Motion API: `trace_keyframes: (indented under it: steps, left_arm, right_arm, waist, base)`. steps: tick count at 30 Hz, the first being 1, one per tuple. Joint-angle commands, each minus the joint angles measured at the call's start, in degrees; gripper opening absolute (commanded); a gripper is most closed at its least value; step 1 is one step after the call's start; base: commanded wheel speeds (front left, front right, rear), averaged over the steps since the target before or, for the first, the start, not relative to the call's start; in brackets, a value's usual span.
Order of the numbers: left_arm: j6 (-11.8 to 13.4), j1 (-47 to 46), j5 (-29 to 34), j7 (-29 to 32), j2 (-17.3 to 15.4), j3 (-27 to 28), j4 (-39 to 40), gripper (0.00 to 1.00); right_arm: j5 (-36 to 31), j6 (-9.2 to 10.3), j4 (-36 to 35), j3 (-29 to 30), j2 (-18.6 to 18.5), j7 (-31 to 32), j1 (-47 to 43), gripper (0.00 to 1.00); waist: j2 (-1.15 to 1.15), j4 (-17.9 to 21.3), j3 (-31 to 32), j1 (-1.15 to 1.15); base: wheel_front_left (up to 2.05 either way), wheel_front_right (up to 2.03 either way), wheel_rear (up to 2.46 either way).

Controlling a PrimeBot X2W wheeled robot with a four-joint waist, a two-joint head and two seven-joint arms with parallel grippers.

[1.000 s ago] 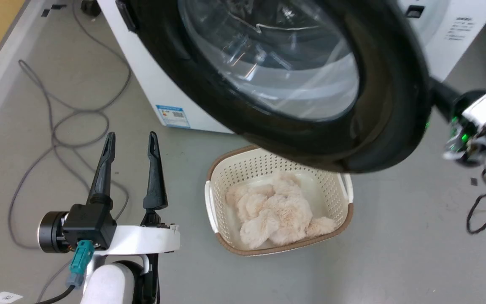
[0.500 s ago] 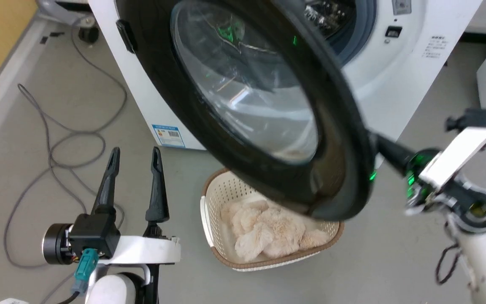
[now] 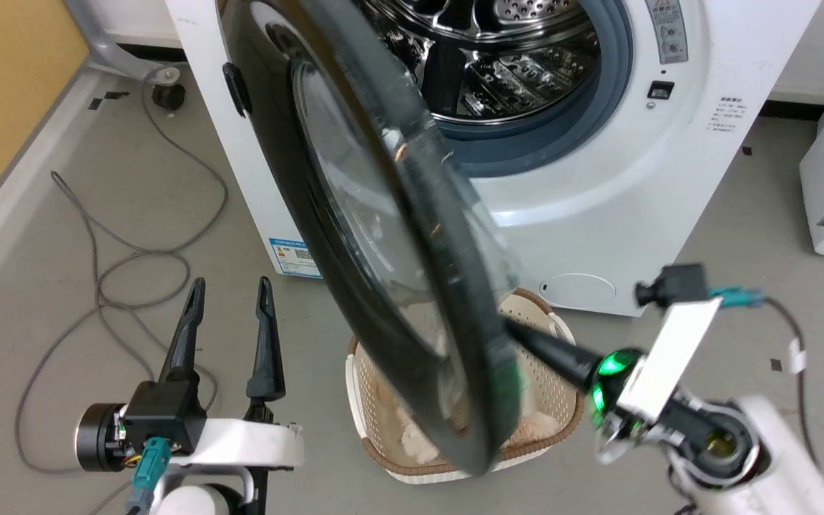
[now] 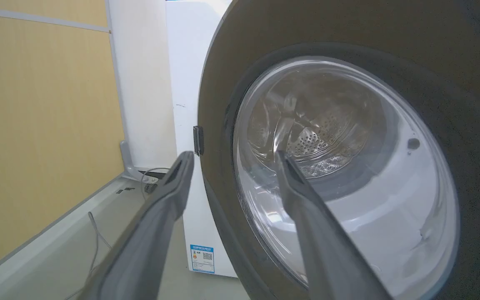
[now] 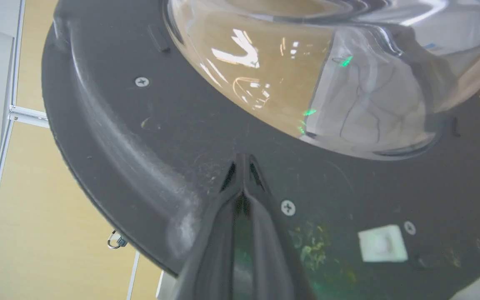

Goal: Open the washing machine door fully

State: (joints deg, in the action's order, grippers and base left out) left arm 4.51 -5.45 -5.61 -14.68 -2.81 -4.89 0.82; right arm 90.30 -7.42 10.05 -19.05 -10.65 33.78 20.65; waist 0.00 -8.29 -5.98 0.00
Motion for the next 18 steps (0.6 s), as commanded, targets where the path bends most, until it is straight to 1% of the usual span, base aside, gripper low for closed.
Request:
trace_keyframes:
  steps: [1,9,13,15,18]
  left_arm:
    - [-0.1,0.9,0.6,-0.3,-0.1,0.1,-0.2,1.0]
    - [-0.2,1.7,0.6,-0.3,-0.1,0.3,-1.0,1.0]
    - [-0.2,2.4,0.7,-0.3,-0.1,0.6,-1.5,1.0]
    - [-0.1,2.8,0.8,-0.3,-0.1,0.8,-1.6,1.0]
    - [-0.2,3.7,0.9,-0.3,-0.1,1.4,-1.9,1.0]
  right_arm:
    - [0.3,-0.07,-0.6,-0.6,0.7,0.5,-1.4,0.0]
    - [0.4,-0.07,-2.0,-4.4,3.9,1.5,-4.8,0.0]
    - [0.0,-0.07,-2.5,-5.9,4.7,1.4,-6.3,0.0]
    - [-0.5,-0.07,-2.9,-6.1,4.9,0.6,-6.9,0.0]
    - [-1.9,-0.07,-3.5,-4.9,5.0,-2.4,-7.3,0.0]
  waist:
    - [0.0,0.0,0.2,0.0]
    - [0.0,-0.1,1.2,0.0]
    - [0.0,0.2,2.3,0.0]
    - [0.0,0.5,2.8,0.0]
    - [0.0,1.1,3.8,0.0]
  base:
    - [0.0,0.0,0.0]
    - [0.0,0.0,0.0]
    - [0.0,0.0,0.0]
    - [0.0,0.0,0.0]
    - [0.0,0.0,0.0]
